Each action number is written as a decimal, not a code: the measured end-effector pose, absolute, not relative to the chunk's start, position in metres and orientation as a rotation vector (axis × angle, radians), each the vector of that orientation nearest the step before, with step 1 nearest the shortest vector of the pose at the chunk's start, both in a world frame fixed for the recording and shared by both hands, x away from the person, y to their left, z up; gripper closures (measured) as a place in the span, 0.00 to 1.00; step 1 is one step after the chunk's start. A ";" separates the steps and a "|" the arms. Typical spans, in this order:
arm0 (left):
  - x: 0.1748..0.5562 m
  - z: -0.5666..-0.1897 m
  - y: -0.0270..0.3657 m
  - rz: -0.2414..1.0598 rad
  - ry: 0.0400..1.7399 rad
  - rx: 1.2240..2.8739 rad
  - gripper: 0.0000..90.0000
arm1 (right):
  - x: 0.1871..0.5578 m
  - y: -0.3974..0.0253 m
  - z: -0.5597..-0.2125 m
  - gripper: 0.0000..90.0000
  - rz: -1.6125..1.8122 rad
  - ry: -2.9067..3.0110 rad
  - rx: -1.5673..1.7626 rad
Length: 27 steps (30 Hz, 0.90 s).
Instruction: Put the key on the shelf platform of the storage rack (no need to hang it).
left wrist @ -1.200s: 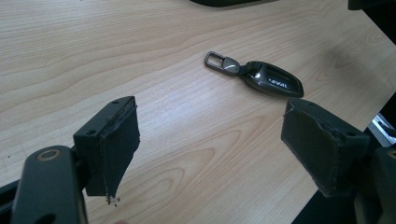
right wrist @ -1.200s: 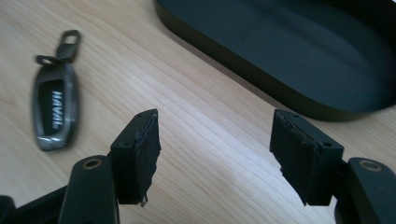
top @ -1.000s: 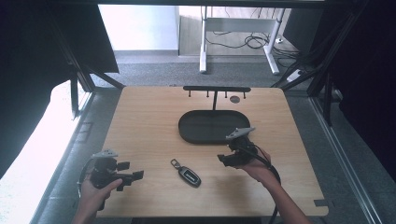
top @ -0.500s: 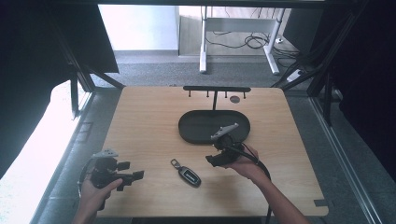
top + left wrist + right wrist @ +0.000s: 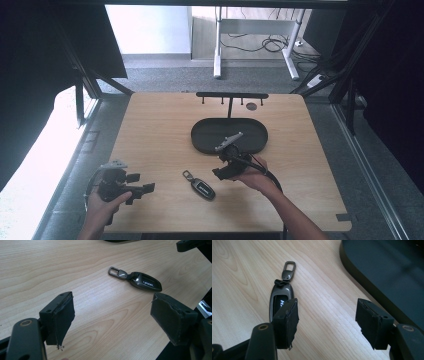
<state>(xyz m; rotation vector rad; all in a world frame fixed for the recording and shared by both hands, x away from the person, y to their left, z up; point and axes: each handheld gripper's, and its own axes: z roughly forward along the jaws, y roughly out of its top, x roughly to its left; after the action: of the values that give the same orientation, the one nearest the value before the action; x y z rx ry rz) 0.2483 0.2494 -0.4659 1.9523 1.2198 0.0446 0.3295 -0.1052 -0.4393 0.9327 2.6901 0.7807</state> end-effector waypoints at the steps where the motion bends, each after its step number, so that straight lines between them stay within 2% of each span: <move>1: 0.248 -0.466 0.249 0.044 1.219 1.952 0.22 | 0.329 -0.103 -0.440 0.39 0.781 2.692 0.934; 27: 0.249 -0.466 0.248 0.036 1.211 1.953 0.22 | 0.328 -0.064 -0.455 0.39 0.691 2.791 0.868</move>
<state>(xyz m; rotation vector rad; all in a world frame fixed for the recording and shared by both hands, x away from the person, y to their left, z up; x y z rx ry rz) 0.2494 0.2481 -0.4657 1.9534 1.2107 0.0364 0.3283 -0.0639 -0.4547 0.8682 2.7910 0.6906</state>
